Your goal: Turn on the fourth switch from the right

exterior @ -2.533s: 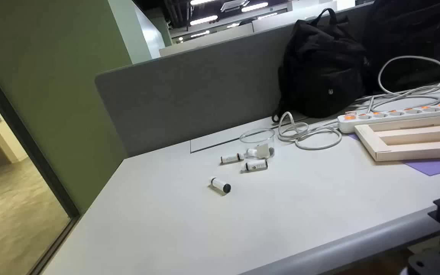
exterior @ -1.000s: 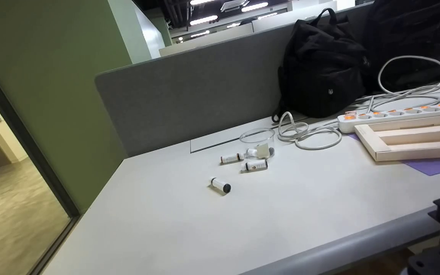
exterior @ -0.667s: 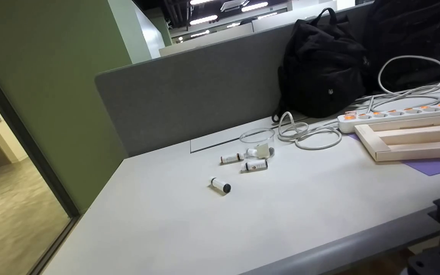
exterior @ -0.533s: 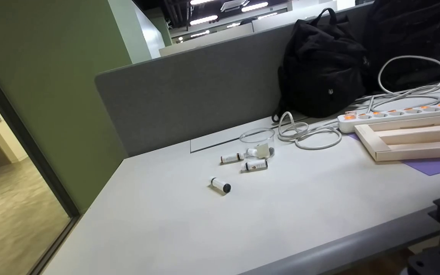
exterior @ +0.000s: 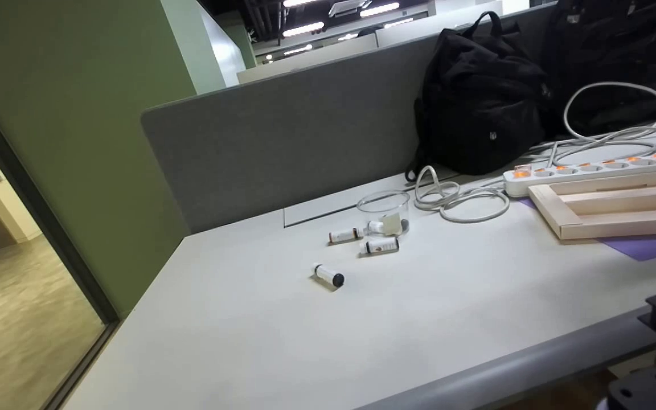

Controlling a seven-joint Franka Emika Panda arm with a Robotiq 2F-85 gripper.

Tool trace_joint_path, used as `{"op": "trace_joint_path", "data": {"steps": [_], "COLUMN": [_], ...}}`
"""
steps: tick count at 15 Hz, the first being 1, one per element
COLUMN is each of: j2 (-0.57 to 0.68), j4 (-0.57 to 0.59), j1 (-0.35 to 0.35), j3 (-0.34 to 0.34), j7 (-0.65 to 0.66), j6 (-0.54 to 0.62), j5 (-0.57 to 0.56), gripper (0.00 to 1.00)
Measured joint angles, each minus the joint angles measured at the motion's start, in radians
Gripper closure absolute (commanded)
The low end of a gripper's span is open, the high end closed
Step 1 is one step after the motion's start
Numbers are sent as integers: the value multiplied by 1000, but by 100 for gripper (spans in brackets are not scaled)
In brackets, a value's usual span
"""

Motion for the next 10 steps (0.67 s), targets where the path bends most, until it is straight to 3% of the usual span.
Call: {"op": "trace_joint_path", "data": {"steps": [4,7,10], "j2": [211,336,411], "j4": [103,172,215], "j1": [-44,-50,-44], "j3": [27,51,66], "j7": [100,214,290], "j6": [50,48,20], "j5": [93,98,91], "gripper": [75,98,100]}}
